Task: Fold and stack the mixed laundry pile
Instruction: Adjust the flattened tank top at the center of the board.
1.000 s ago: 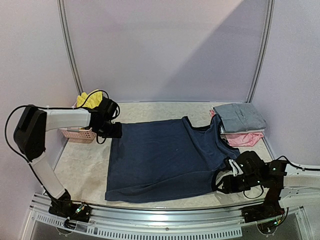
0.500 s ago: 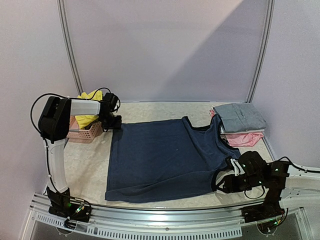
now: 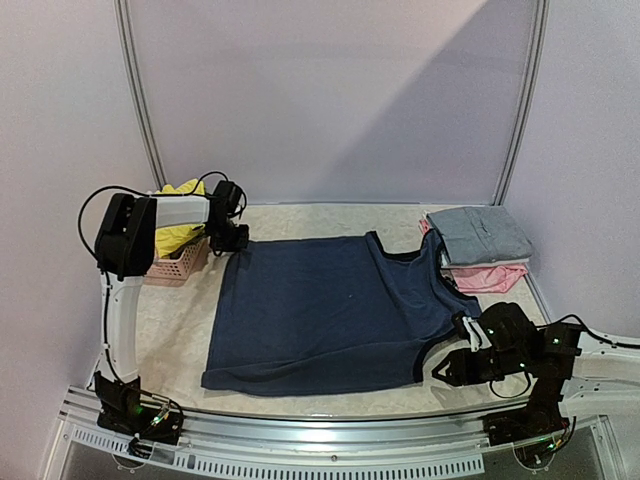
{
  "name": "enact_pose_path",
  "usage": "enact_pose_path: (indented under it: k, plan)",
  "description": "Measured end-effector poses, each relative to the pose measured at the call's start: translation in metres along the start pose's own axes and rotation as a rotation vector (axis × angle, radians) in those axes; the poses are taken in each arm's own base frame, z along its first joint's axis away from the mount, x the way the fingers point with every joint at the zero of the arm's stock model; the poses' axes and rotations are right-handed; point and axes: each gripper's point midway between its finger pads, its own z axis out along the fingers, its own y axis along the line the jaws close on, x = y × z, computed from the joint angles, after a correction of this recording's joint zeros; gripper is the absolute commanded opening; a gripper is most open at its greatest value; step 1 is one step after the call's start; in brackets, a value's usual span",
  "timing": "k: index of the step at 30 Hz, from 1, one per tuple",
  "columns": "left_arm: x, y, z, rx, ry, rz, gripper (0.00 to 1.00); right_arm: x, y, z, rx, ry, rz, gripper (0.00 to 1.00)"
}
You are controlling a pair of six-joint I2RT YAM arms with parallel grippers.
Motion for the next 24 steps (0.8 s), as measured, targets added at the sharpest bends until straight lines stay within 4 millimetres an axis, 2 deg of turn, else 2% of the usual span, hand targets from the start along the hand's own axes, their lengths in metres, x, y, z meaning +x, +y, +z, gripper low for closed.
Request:
enact_pose_path:
  k: [3, 10, 13, 14, 17, 20, 24]
  plan:
    - [-0.013, -0.001, 0.002, 0.006, -0.023, -0.007, 0.0, 0.0, 0.0, 0.0, -0.003, -0.003, -0.001, 0.45]
    - [-0.059, 0.008, -0.001, 0.027, -0.117, -0.067, 0.01, 0.0, 0.001, 0.0, -0.008, -0.001, -0.004, 0.44]
    - [-0.063, 0.011, -0.001, 0.044, -0.13, -0.088, 0.19, 0.0, 0.007, 0.0, -0.035, -0.002, -0.017, 0.41]
    - [-0.061, 0.011, 0.0, 0.048, -0.131, -0.097, 0.31, -0.002, 0.011, 0.0, -0.048, -0.005, -0.021, 0.4]
    - [-0.046, 0.013, 0.001, 0.053, -0.108, -0.112, 0.48, -0.004, 0.033, -0.001, -0.106, 0.002, -0.068, 0.36]
    - [-0.035, 0.016, -0.012, 0.056, -0.096, -0.125, 0.57, -0.014, 0.06, 0.0, -0.159, -0.008, -0.113, 0.31]
    - [-0.037, 0.018, -0.054, 0.052, -0.144, -0.127, 0.59, -0.031, 0.093, 0.015, -0.202, -0.006, -0.154, 0.25]
